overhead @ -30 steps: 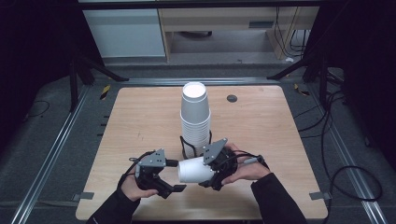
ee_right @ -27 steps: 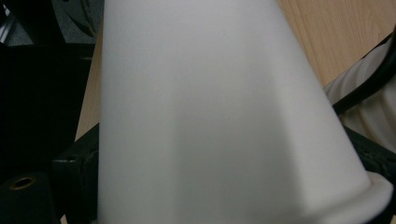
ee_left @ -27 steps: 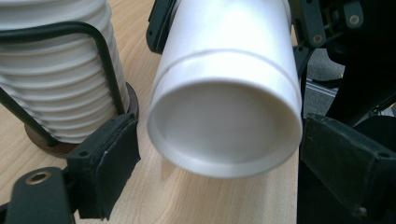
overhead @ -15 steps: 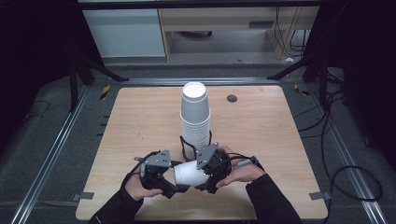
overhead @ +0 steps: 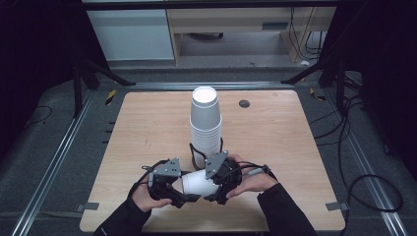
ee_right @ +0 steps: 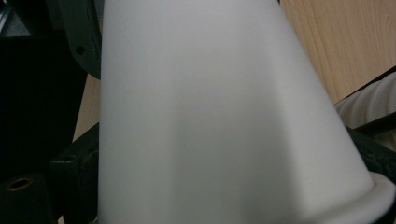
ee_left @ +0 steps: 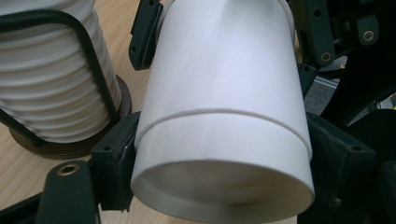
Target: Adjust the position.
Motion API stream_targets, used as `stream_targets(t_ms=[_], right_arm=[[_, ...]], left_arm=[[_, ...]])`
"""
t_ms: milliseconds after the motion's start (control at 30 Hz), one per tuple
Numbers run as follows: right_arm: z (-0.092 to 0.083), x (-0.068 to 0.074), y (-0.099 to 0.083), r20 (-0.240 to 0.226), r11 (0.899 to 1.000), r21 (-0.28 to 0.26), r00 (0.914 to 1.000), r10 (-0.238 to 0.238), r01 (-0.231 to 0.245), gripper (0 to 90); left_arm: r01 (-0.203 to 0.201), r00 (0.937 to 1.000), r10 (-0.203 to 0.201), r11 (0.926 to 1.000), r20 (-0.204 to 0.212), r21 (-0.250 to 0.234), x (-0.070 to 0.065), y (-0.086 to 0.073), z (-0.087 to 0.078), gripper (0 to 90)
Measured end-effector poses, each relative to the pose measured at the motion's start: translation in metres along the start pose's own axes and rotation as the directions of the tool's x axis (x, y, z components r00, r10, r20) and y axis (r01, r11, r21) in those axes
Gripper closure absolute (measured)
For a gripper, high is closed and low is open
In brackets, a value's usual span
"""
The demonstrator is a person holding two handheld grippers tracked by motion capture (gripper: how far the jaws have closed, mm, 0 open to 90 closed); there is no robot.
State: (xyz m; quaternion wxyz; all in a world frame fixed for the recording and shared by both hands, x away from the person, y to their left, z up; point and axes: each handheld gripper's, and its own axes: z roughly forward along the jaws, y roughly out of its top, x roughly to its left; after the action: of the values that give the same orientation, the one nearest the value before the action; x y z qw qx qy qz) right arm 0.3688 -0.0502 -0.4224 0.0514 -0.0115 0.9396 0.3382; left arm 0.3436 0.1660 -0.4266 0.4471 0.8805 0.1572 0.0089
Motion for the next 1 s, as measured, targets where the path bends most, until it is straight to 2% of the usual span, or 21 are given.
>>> stream_targets(t_ms=[233, 367, 567, 700, 900, 1000], right_arm=[[-0.001, 0.000, 0.000, -0.006, 1.000, -0.012, 0.9999, 0.009, -0.009, 6.1], [-0.005, -0.001, 0.000, -0.008, 0.999, -0.035, 0.9998, 0.020, -0.021, 3.8], [-0.025, -0.004, -0.004, 0.012, 0.992, -0.106, 0.9973, 0.072, -0.070, 2.6], [-0.039, -0.006, -0.011, 0.021, 0.977, -0.182, 0.9932, 0.115, -0.109, 2.6], [-0.049, -0.004, -0.029, 0.031, 0.956, -0.243, 0.9834, 0.179, -0.166, 2.3], [-0.049, -0.001, -0.037, 0.037, 0.942, -0.272, 0.9755, 0.217, -0.199, 2.2]], left_arm=[[0.007, 0.9999, -0.007, 0.9999, 0.013, -0.009, 0.000, 0.000, -0.002, 21.1], [0.004, 1.0000, -0.004, 1.0000, 0.002, -0.006, 0.001, -0.002, -0.004, 21.2], [0.009, 0.9998, -0.010, 0.9998, -0.015, -0.017, 0.005, -0.005, -0.012, 21.1], [0.018, 0.9995, -0.019, 0.9991, -0.025, -0.038, 0.010, -0.009, -0.018, 21.0], [0.033, 0.9993, -0.035, 0.9943, -0.016, -0.101, 0.015, -0.012, -0.025, 20.9], [0.034, 0.9994, -0.035, 0.9911, -0.007, -0.129, 0.015, -0.012, -0.025, 20.9]])
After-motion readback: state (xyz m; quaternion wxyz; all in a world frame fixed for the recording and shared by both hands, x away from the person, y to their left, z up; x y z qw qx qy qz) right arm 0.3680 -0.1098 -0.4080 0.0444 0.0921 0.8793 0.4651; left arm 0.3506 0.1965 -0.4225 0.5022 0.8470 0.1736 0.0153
